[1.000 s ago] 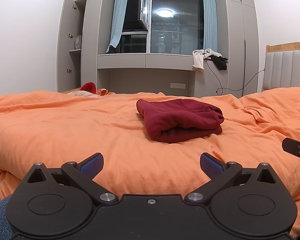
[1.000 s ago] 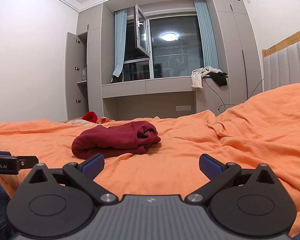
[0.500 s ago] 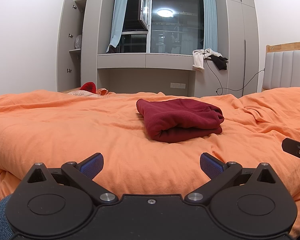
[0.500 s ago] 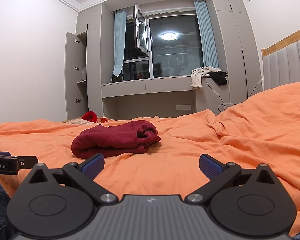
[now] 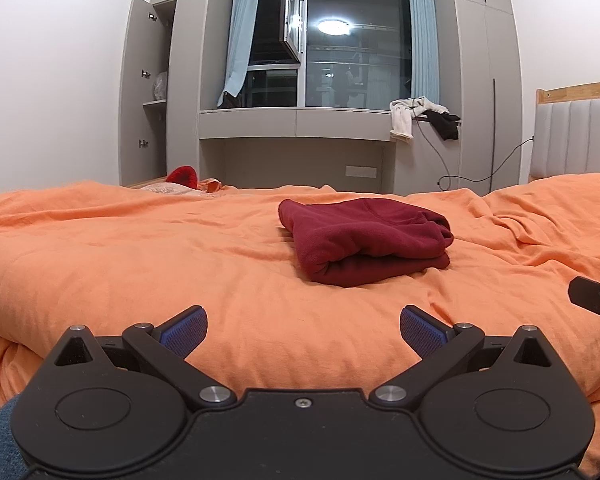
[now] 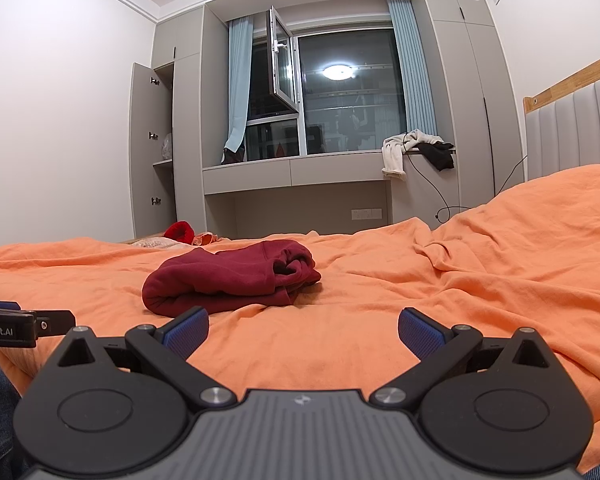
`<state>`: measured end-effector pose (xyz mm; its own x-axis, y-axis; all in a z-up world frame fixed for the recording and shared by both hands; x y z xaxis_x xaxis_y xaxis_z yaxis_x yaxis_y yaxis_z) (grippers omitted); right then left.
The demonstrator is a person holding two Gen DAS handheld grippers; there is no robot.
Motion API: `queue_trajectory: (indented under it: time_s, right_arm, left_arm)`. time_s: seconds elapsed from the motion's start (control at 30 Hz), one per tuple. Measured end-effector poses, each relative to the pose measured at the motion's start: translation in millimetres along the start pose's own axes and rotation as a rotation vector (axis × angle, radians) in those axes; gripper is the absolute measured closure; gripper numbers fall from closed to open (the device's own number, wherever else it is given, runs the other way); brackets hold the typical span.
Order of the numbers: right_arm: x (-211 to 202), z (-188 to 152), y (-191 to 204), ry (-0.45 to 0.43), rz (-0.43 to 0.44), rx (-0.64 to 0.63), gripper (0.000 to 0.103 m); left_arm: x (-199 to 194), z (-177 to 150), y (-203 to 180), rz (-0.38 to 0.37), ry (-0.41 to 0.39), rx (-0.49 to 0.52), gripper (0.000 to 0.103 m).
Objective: Fold small clothes
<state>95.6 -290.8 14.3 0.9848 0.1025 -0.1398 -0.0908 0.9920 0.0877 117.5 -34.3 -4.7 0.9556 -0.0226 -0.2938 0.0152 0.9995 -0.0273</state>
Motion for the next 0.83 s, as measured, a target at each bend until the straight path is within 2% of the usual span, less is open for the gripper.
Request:
queue_trajectory:
  time_s: [0.83]
  right_arm:
    - [-0.5, -1.1, -1.4, 0.003, 0.000, -0.001, 0.000]
  left_arm:
    - [0.7, 0.4, -2.3, 0.003, 0.003, 0.007, 0.001]
Point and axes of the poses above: each gripper's, at about its wrist camera, not at the fingertips, and x roughly the way its jaws point, y to its left, z to its top, the point moved 3 cm from there along x, roughly the way its jaws point, and after that the axes turned 5 degrees about -z, right-handed, at the moved point
